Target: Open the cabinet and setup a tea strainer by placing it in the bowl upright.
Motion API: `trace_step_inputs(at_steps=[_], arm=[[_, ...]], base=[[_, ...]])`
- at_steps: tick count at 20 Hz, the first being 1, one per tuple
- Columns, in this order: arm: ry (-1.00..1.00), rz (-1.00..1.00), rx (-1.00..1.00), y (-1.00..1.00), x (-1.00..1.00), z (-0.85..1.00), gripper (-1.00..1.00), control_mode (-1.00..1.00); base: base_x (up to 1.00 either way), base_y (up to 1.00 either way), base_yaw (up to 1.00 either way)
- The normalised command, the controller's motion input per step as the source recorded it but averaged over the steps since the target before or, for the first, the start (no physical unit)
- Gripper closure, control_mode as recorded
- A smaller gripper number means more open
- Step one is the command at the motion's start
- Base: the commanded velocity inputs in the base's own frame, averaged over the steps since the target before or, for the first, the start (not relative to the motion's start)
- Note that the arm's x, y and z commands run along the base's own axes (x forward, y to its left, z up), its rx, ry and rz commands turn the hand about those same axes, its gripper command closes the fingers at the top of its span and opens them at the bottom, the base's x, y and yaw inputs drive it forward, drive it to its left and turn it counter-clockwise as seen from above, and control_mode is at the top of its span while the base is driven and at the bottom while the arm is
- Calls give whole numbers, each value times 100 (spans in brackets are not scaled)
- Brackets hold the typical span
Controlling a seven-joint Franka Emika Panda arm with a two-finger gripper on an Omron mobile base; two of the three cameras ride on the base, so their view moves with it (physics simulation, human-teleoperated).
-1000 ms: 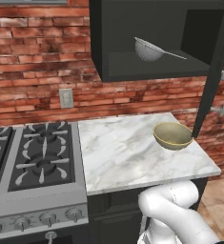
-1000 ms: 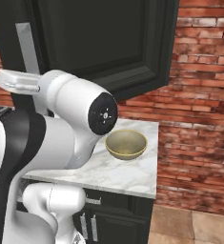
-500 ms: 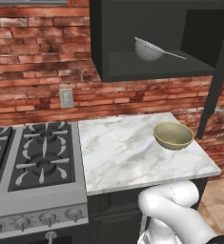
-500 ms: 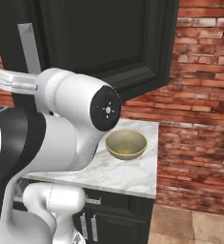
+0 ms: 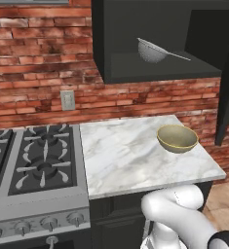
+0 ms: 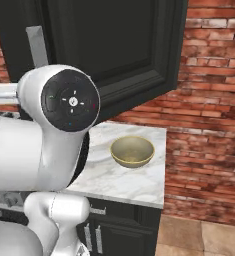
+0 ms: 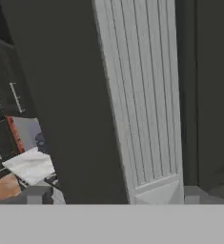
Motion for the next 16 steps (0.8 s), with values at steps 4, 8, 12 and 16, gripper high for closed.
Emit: trace_step_inputs(at_steps=[4, 8, 12, 16], arm=[[5, -30, -56, 19, -56, 17, -100, -100], [5, -32, -53, 16, -58, 11, -100, -100], [7, -34, -46, 22, -58, 13, -100, -100], [4, -35, -38, 29, -70, 23, -100, -100]], base=[[0, 0, 0], [0, 0, 0], [0, 0, 0], [0, 0, 0]])
